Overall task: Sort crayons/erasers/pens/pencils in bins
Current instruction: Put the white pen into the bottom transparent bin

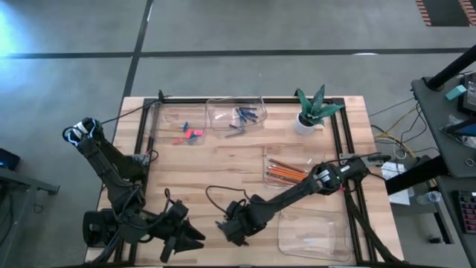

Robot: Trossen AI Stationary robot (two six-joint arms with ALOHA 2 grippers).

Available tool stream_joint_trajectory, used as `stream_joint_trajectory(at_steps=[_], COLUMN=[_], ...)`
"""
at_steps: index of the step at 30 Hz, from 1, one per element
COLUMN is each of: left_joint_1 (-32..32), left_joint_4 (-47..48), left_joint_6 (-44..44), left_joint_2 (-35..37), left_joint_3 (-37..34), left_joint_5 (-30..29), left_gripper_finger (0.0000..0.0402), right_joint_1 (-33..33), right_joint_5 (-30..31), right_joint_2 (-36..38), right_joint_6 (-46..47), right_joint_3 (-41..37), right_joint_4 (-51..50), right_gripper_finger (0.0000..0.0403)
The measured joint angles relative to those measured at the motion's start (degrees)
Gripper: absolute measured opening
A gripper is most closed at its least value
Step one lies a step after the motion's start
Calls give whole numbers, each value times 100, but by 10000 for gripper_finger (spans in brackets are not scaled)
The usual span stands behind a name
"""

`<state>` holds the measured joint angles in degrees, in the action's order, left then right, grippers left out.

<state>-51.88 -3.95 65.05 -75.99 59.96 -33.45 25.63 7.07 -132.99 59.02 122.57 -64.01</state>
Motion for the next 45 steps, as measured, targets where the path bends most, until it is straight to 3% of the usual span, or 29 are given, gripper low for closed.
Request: stream_joint_trajectory(at_steps=[45], left_joint_1=[0], left_joint_4=[-2], left_joint_6=[-105], left_joint_2=[-1], left_joint_3=[-20], left_joint_5=[4], left_gripper_finger=[141], right_joint_1=[24], right_joint_5=[107], right_joint_2=[0], right_joint_6=[190], right_joint_3=[-571], right_joint_4=[500], right_gripper_finger=[178])
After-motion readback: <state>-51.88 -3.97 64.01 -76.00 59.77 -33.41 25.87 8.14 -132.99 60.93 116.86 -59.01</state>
